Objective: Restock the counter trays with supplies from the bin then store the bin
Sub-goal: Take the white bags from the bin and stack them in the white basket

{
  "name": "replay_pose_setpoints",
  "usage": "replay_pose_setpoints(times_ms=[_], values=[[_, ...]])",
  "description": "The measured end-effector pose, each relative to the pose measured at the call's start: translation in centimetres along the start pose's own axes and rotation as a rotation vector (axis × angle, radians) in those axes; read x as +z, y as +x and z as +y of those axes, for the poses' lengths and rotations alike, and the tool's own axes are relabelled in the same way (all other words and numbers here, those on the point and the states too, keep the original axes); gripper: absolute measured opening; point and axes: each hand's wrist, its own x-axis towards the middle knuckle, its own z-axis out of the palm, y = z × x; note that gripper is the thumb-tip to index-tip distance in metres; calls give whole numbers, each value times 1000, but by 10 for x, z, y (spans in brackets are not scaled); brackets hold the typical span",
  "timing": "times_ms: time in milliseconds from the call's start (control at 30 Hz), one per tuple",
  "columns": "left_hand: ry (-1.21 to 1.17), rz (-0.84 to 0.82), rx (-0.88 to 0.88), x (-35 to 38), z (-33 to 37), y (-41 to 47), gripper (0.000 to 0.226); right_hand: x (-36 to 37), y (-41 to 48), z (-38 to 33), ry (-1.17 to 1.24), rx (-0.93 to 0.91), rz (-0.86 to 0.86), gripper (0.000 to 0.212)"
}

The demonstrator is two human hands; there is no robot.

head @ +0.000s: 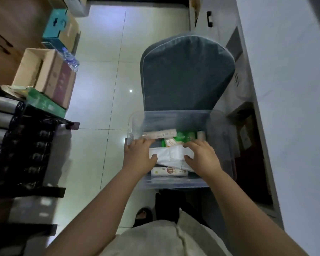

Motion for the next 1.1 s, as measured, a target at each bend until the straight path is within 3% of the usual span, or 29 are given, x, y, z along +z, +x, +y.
replay_pose_setpoints(times_ms=[467, 767, 1100], values=[[35, -236, -71, 72, 2, 84, 53, 52, 70, 69, 126, 111, -251, 37], [108, -293, 54, 136, -36, 136, 50, 120, 119, 73, 140, 195, -197, 39], [116, -456, 86, 229, -63, 152, 66, 200, 117, 104, 185, 323, -235, 40]])
